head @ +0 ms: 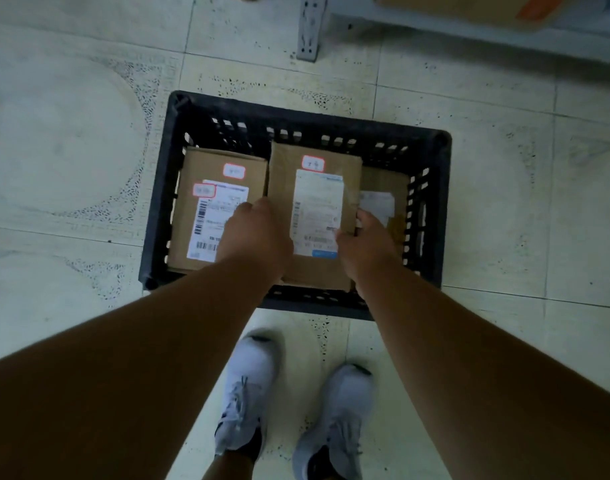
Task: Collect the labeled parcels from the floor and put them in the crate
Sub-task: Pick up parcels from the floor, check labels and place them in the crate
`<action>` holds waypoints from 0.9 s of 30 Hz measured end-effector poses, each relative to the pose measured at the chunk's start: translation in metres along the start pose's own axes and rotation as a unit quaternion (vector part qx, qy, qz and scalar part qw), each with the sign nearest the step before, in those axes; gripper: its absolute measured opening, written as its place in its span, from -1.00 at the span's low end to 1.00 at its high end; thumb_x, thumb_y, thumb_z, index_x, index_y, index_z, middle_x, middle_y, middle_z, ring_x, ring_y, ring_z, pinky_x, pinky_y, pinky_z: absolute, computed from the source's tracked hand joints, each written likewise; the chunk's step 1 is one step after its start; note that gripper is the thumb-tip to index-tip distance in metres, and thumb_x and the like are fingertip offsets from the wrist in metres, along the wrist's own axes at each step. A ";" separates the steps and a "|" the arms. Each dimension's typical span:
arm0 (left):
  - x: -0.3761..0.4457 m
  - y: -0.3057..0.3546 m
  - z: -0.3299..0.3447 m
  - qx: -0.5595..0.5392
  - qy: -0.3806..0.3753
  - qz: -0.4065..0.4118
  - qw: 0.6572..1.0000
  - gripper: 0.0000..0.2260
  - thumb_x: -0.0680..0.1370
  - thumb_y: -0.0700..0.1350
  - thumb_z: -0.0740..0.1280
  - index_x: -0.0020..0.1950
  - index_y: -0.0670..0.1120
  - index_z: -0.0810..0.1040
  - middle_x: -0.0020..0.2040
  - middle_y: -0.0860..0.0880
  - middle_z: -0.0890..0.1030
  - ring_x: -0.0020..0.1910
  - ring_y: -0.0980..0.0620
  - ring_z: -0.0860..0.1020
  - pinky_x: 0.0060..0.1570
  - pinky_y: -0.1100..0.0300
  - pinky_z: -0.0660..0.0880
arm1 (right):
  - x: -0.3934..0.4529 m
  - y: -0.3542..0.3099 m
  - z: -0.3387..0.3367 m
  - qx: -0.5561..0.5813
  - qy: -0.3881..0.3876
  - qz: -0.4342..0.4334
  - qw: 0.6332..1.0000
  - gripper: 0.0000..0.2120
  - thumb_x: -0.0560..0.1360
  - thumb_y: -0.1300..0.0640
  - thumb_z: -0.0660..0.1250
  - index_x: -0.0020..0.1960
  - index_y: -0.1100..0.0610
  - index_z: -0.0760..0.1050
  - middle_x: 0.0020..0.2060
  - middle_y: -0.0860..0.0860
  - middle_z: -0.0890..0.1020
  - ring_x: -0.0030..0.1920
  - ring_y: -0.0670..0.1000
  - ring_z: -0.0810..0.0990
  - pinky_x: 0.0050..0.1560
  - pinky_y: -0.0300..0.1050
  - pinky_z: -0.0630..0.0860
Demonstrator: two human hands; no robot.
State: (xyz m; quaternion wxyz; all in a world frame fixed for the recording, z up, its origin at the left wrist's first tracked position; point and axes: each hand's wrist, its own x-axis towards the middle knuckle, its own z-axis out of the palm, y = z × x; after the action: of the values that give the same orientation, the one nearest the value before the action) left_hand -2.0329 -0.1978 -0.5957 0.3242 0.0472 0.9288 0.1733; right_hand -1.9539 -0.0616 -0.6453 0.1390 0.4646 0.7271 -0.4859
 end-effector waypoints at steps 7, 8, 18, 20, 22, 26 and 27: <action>0.016 0.003 0.021 0.103 -0.013 0.023 0.994 -0.39 0.47 -0.20 0.45 0.47 -0.12 0.29 0.23 -0.13 0.46 0.19 -0.17 0.50 0.11 -0.02 0.52 | 0.011 0.012 -0.003 -0.053 0.027 -0.003 0.998 -0.72 0.58 0.09 0.36 0.26 -0.02 0.41 0.16 0.05 0.66 0.11 0.10 0.67 -0.30 -0.27 0.59; 0.016 0.003 0.022 0.107 -0.010 0.023 0.994 -0.37 0.46 -0.21 0.45 0.48 -0.11 0.28 0.23 -0.13 0.46 0.18 -0.17 0.50 0.11 -0.03 0.52 | 0.010 0.014 -0.005 -0.063 0.026 -0.004 0.998 -0.75 0.58 0.09 0.37 0.21 -0.04 0.39 0.15 0.05 0.67 0.10 0.10 0.68 -0.35 -0.31 0.55; 0.018 -0.022 0.031 0.163 -0.016 0.069 0.984 -0.22 0.55 -0.25 0.32 0.61 -0.12 -0.10 0.43 -0.17 0.32 0.23 -0.19 0.50 0.12 -0.06 0.52 | 0.005 0.013 -0.003 -0.123 0.027 -0.054 0.991 -0.55 0.44 0.02 0.53 0.08 -0.05 0.26 -0.02 -0.01 0.64 -0.02 0.06 0.70 -0.20 -0.02 0.70; 0.018 -0.025 0.032 0.153 -0.016 0.057 0.986 -0.19 0.54 -0.27 0.32 0.62 -0.10 -0.13 0.44 -0.16 0.32 0.22 -0.19 0.52 0.09 -0.07 0.53 | 0.005 0.013 -0.002 -0.132 0.025 -0.064 0.989 -0.54 0.42 0.02 0.54 0.07 -0.06 0.26 -0.01 -0.02 0.64 -0.02 0.05 0.70 -0.19 -0.03 0.70; 0.014 -0.025 0.034 0.137 -0.019 0.050 0.989 -0.19 0.55 -0.26 0.32 0.62 -0.06 -0.16 0.44 -0.14 0.33 0.21 -0.18 0.52 0.09 -0.06 0.54 | 0.004 0.015 -0.005 -0.135 0.019 -0.066 0.989 -0.54 0.43 0.03 0.53 0.10 -0.02 0.27 0.06 0.04 0.66 0.02 0.08 0.70 -0.17 -0.02 0.70; 0.010 -0.022 0.043 0.115 -0.037 0.052 0.991 -0.15 0.53 -0.25 0.34 0.62 -0.05 -0.18 0.44 -0.13 0.33 0.23 -0.18 0.51 0.12 -0.07 0.52 | 0.001 0.018 -0.013 -0.137 0.005 -0.050 0.989 -0.56 0.45 0.05 0.52 0.09 -0.01 0.26 0.10 0.09 0.65 0.05 0.12 0.70 -0.16 -0.01 0.70; 0.010 -0.022 0.043 0.117 -0.043 0.050 0.991 -0.11 0.51 -0.27 0.36 0.61 -0.06 -0.19 0.46 -0.13 0.32 0.25 -0.19 0.50 0.13 -0.08 0.52 | 0.001 0.017 -0.014 -0.143 0.004 -0.051 0.988 -0.56 0.45 0.06 0.52 0.09 0.00 0.26 0.10 0.09 0.64 0.05 0.13 0.69 -0.16 -0.01 0.70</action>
State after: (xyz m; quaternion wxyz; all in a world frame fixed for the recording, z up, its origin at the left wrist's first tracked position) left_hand -2.0140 -0.2036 -0.6405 0.3467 0.1385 0.9244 0.0775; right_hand -1.9372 -0.0479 -0.6482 0.1762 0.4038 0.8125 -0.3817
